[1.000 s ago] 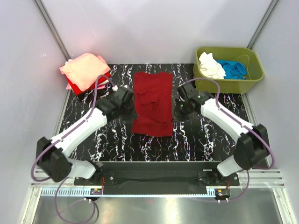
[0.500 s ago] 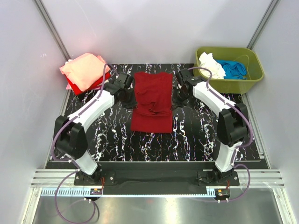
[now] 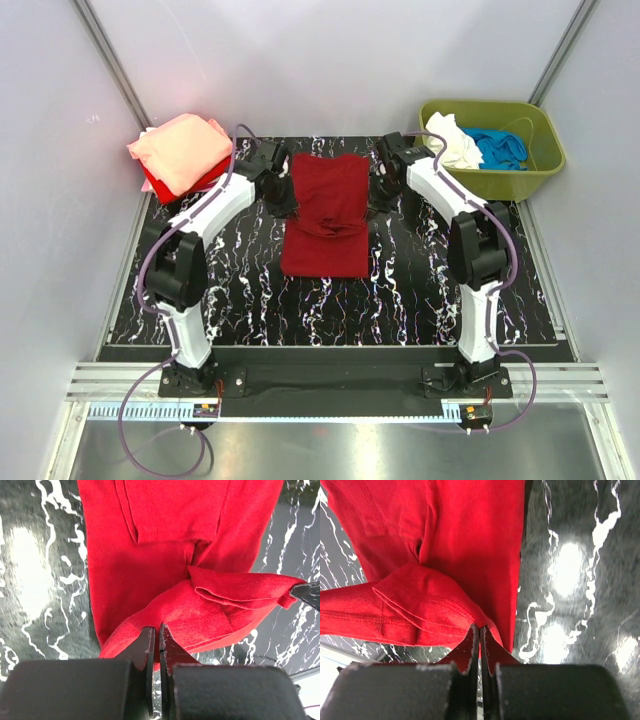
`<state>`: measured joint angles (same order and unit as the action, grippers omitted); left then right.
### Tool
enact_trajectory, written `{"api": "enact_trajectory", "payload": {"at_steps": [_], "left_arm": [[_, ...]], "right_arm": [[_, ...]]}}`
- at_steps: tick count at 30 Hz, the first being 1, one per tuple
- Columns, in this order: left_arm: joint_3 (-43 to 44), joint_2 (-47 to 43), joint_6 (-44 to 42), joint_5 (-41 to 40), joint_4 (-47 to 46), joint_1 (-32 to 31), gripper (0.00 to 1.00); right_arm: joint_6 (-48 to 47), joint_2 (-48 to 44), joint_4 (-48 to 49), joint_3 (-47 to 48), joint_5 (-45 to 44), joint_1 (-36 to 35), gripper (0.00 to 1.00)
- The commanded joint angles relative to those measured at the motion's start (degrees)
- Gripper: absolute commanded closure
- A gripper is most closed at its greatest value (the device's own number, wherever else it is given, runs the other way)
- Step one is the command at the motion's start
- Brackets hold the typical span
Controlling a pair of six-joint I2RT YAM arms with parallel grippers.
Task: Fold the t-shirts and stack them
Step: Fold the tshirt
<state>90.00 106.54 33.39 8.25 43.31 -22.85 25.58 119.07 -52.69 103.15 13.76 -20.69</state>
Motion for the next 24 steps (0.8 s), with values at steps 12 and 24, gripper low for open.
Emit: {"api": "enact_trajectory", "payload": {"at_steps": [12,24], "left_arm": [[21.0,16.1,-3.8,4.4,5.0,5.3,0.73],[21.4,11.0,-4.0,7.1,4.9,10.8,0.47]], "right_arm": [[-1.5,15.7,-7.0,23.5,5.0,5.6,0.41],[-0.5,3.7,-1.6,15.6,11.3,9.6,0.27]]}}
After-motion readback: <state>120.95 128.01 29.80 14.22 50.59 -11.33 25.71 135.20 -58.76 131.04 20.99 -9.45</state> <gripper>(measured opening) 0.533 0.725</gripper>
